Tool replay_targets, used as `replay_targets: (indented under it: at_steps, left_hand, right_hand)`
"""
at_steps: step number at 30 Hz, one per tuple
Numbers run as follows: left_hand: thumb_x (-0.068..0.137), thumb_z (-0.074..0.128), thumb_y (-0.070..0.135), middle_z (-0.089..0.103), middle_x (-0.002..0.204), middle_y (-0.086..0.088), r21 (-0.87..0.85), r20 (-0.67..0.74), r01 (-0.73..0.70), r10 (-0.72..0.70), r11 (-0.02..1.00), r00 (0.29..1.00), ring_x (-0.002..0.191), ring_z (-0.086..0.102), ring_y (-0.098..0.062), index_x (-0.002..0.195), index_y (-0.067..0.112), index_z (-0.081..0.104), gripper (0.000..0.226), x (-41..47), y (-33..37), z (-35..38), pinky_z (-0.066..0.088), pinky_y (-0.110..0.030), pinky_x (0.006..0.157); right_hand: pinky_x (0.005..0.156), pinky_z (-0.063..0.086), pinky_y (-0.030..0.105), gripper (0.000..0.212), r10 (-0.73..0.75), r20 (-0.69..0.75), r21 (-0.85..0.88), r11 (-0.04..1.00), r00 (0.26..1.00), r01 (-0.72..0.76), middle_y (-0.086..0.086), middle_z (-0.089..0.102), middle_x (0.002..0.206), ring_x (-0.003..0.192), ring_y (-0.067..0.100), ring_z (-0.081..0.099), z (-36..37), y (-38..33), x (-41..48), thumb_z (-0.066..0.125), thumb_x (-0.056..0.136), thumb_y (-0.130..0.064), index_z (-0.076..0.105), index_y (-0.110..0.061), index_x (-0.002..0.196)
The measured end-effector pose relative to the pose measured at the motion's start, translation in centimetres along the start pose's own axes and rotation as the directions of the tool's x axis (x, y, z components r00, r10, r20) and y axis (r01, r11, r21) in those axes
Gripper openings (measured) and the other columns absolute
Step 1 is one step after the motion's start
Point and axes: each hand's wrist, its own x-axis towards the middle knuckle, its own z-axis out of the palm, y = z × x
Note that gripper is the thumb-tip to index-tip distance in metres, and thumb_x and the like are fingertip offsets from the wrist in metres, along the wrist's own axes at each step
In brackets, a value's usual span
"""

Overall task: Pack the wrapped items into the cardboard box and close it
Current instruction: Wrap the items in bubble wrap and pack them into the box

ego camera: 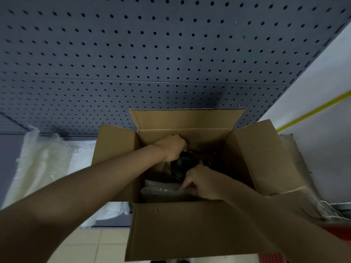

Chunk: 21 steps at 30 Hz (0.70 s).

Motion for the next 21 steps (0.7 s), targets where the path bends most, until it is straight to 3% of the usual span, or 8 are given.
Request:
replay_targets:
  at_steps: [2, 4, 8, 12, 15, 18, 21]
  left_hand:
    - [0.094, 0.048, 0.008, 0.064, 0.116, -0.010, -0.002, 0.006, 0.004, -0.004, 1.000, 1.000, 0.094, 0.061, -0.022, 0.118, 0.014, 0.063, 0.029, 0.1, 0.3, 0.1, 0.048, -0.028, 0.074]
    - [0.095, 0.048, 0.010, 0.065, 0.113, -0.010, 0.010, 0.020, 0.010, -0.011, 1.000, 1.000, 0.093, 0.062, -0.023, 0.117, 0.013, 0.064, 0.027, 0.1, 0.6, 0.2, 0.052, -0.032, 0.078]
    - [0.096, 0.048, 0.021, 0.066, 0.113, -0.010, 0.035, 0.009, 0.050, -0.050, 0.998, 0.999, 0.091, 0.063, -0.023, 0.120, 0.013, 0.061, 0.028, -0.9, 1.0, 0.2, 0.056, -0.038, 0.080]
    - [0.097, 0.046, 0.020, 0.063, 0.122, -0.011, -0.041, -0.086, 0.059, -0.062, 0.997, 0.994, 0.101, 0.062, -0.025, 0.130, 0.014, 0.053, 0.034, -5.0, 1.6, -1.0, 0.055, -0.043, 0.086]
    - [0.100, 0.040, 0.021, 0.063, 0.125, -0.005, -0.114, -0.229, 0.033, -0.059, 0.993, 0.972, 0.104, 0.062, -0.022, 0.133, 0.021, 0.052, 0.036, -10.9, 1.7, -2.4, 0.054, -0.040, 0.087]
    - [0.099, 0.041, 0.024, 0.066, 0.123, 0.005, -0.116, -0.402, 0.015, -0.060, 0.993, 0.914, 0.104, 0.063, -0.014, 0.125, 0.026, 0.059, 0.031, -17.3, -0.1, -3.4, 0.052, -0.031, 0.088]
    - [0.098, 0.045, 0.023, 0.071, 0.113, 0.010, -0.138, -0.528, 0.056, -0.122, 0.989, 0.841, 0.091, 0.066, -0.009, 0.117, 0.025, 0.065, 0.028, -23.0, -3.1, -4.7, 0.049, -0.021, 0.080]
  right_hand:
    - [0.097, 0.042, 0.029, 0.037, 0.011, 0.095, -0.208, 0.978, 0.995, 0.009, 0.013, 0.053, 0.137, 0.122, 0.026, 0.051, 0.9, -0.5, 1.7, 0.052, 0.095, -0.011, 0.054, -0.008, 0.132]
    - [0.097, 0.039, 0.031, 0.038, 0.044, 0.136, -0.307, 0.952, 0.990, 0.000, 0.017, 0.048, 0.141, 0.127, 0.032, 0.047, 1.4, -1.2, 2.9, 0.047, 0.096, -0.010, 0.050, -0.005, 0.134]
    - [0.099, 0.040, 0.039, 0.033, 0.047, -0.009, -0.350, 0.936, 0.999, -0.047, 0.013, 0.058, 0.128, 0.115, 0.030, 0.055, 1.1, -1.5, 1.5, 0.047, 0.094, -0.008, 0.060, -0.012, 0.123]
    - [0.090, 0.048, 0.025, 0.030, -0.022, -0.167, -0.116, 0.993, 0.986, 0.002, -0.007, 0.068, 0.114, 0.104, 0.011, 0.062, -1.1, -1.2, -1.0, 0.058, 0.091, -0.022, 0.064, -0.027, 0.120]
    - [0.083, 0.048, 0.014, 0.027, -0.055, -0.316, -0.060, 0.997, 0.947, 0.039, -0.015, 0.072, 0.107, 0.090, -0.006, 0.062, -3.1, -2.3, -2.7, 0.056, 0.093, -0.027, 0.065, -0.032, 0.118]
    - [0.076, 0.047, 0.011, 0.022, -0.085, -0.469, -0.032, 0.996, 0.879, 0.079, -0.019, 0.070, 0.105, 0.080, -0.011, 0.056, -4.1, -5.1, -3.0, 0.055, 0.093, -0.033, 0.066, -0.037, 0.112]
    - [0.072, 0.049, 0.014, 0.021, -0.097, -0.580, 0.008, 0.992, 0.809, 0.124, -0.020, 0.069, 0.099, 0.080, -0.008, 0.057, -4.3, -9.0, -2.3, 0.052, 0.094, -0.035, 0.066, -0.037, 0.110]
